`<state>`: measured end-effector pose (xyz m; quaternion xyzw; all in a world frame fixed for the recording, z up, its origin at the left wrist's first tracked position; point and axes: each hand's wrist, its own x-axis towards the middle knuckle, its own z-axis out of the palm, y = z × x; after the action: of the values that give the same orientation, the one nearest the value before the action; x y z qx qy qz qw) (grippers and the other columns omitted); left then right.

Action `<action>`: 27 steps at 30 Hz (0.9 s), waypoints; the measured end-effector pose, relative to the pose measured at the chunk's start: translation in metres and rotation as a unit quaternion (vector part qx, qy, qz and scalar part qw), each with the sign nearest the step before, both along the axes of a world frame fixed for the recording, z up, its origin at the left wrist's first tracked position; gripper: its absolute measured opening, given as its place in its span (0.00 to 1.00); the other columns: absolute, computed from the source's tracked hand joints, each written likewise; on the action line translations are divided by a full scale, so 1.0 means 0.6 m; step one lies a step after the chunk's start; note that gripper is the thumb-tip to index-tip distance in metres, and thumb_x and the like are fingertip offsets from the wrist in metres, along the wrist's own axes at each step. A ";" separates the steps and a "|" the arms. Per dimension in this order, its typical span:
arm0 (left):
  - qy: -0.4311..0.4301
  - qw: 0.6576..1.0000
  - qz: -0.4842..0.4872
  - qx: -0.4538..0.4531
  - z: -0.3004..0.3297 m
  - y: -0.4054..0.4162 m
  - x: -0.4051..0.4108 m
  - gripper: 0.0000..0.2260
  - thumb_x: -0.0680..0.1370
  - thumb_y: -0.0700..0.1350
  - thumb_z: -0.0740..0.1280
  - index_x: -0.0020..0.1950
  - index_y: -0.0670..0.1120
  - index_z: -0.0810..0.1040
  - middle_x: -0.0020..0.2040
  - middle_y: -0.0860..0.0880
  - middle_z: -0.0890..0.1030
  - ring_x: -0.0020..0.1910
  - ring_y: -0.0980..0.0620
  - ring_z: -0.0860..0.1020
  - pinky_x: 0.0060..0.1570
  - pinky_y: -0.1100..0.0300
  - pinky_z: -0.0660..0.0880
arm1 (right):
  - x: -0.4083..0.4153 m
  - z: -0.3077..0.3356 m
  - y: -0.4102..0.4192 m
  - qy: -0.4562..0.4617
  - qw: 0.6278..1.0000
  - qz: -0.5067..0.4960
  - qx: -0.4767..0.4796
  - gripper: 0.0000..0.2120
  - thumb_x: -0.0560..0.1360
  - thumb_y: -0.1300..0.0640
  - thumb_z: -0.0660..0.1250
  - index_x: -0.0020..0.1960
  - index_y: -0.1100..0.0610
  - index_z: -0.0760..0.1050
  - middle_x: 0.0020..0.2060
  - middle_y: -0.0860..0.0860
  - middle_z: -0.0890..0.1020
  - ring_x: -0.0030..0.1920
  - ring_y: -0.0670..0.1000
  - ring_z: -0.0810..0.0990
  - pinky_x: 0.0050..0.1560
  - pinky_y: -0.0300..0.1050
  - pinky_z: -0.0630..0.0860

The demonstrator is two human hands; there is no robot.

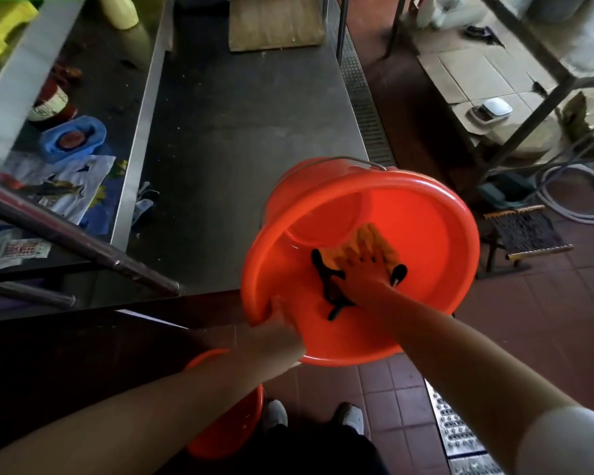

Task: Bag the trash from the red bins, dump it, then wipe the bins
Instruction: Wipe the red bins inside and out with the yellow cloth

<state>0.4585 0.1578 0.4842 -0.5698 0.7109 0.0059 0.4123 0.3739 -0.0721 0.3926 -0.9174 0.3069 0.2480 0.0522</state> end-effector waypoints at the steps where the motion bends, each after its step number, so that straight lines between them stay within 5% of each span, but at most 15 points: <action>1: 0.012 1.000 -0.004 -0.017 0.000 -0.001 0.001 0.19 0.65 0.54 0.72 0.43 0.39 0.86 0.42 0.32 0.83 0.43 0.34 0.82 0.50 0.37 0.78 | 0.014 -0.004 -0.002 0.022 1.000 -0.019 -0.005 0.30 0.82 0.37 0.46 0.82 0.45 0.52 0.82 0.50 0.50 0.80 0.62 0.36 0.76 0.64 0.35; 6: 0.038 0.997 -0.024 -0.067 0.003 -0.010 0.012 0.19 0.69 0.59 0.70 0.43 0.44 0.86 0.40 0.38 0.84 0.43 0.37 0.83 0.50 0.40 0.79 | 0.070 -0.031 0.019 -0.015 0.996 -0.047 0.077 0.29 0.83 0.37 0.47 0.82 0.44 0.51 0.82 0.49 0.49 0.81 0.59 0.40 0.76 0.65 0.37; 10: 0.047 0.997 -0.066 -0.009 0.010 -0.022 0.010 0.15 0.79 0.47 0.59 0.53 0.40 0.82 0.48 0.35 0.83 0.50 0.35 0.81 0.59 0.28 0.68 | 0.064 -0.026 0.019 -0.009 0.995 -0.051 0.084 0.31 0.82 0.36 0.46 0.82 0.45 0.52 0.82 0.49 0.51 0.81 0.59 0.43 0.76 0.66 0.38; 14: 0.044 0.999 -0.028 0.002 0.026 -0.036 0.005 0.15 0.80 0.41 0.58 0.61 0.37 0.79 0.57 0.31 0.80 0.58 0.30 0.77 0.61 0.26 0.64 | 0.012 0.005 0.052 -0.010 0.995 -0.043 0.086 0.30 0.82 0.35 0.47 0.81 0.43 0.53 0.81 0.48 0.53 0.81 0.61 0.43 0.76 0.66 0.39; 27: 0.079 0.997 -0.006 -0.020 0.075 -0.031 -0.007 0.13 0.79 0.47 0.63 0.53 0.40 0.81 0.50 0.40 0.83 0.50 0.39 0.80 0.56 0.39 0.71 | -0.130 0.106 0.132 0.006 0.995 -0.013 0.095 0.32 0.80 0.32 0.46 0.81 0.41 0.45 0.82 0.45 0.49 0.81 0.60 0.42 0.75 0.67 0.40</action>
<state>0.4542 0.1392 0.5292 -0.5714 0.7445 0.0339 0.3435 0.2959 0.0073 0.4560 -0.9027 0.2946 0.2803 0.1406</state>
